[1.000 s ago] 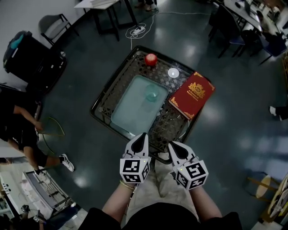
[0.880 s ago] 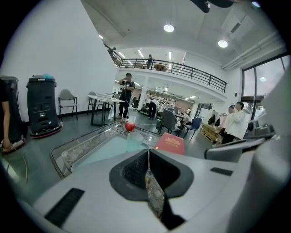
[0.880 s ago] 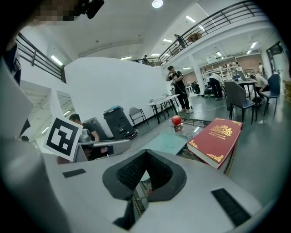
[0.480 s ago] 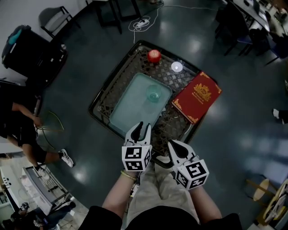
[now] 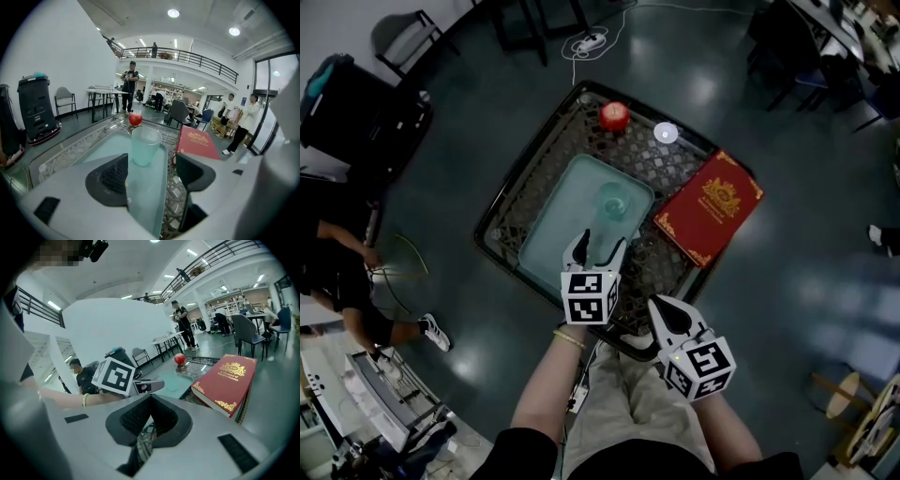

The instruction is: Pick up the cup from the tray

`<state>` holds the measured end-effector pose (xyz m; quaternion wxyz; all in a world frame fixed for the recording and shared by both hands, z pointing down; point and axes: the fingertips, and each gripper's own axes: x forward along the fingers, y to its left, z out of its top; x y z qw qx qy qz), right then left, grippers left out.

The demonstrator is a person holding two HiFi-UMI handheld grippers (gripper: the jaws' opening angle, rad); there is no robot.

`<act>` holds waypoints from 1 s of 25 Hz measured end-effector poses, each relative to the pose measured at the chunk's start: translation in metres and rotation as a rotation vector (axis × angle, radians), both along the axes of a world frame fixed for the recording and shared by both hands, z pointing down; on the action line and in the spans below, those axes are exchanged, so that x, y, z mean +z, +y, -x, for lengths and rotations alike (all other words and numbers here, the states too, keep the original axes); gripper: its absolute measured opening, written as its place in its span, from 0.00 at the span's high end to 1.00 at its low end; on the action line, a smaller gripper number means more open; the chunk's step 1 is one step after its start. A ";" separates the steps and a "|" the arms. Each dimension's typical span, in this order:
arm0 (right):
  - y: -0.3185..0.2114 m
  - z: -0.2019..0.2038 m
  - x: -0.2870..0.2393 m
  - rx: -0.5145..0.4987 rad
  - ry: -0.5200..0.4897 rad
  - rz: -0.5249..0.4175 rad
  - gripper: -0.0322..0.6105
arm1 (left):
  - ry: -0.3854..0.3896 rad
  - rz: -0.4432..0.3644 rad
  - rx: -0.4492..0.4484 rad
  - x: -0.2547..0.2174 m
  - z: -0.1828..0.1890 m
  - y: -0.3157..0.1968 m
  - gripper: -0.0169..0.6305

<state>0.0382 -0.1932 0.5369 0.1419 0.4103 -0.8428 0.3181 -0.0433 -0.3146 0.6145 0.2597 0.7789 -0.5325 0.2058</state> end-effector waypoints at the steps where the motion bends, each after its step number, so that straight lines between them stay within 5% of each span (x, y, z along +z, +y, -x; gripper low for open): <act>1: -0.001 -0.001 0.001 0.002 -0.001 0.003 0.95 | -0.005 0.007 0.003 0.005 -0.001 -0.005 0.49; 14: -0.012 -0.010 0.021 0.016 -0.024 0.049 0.95 | -0.078 0.003 0.014 0.053 -0.009 -0.064 0.34; 25: -0.010 -0.009 0.039 0.013 -0.037 0.095 0.95 | -0.100 -0.045 0.017 0.070 -0.019 -0.092 0.31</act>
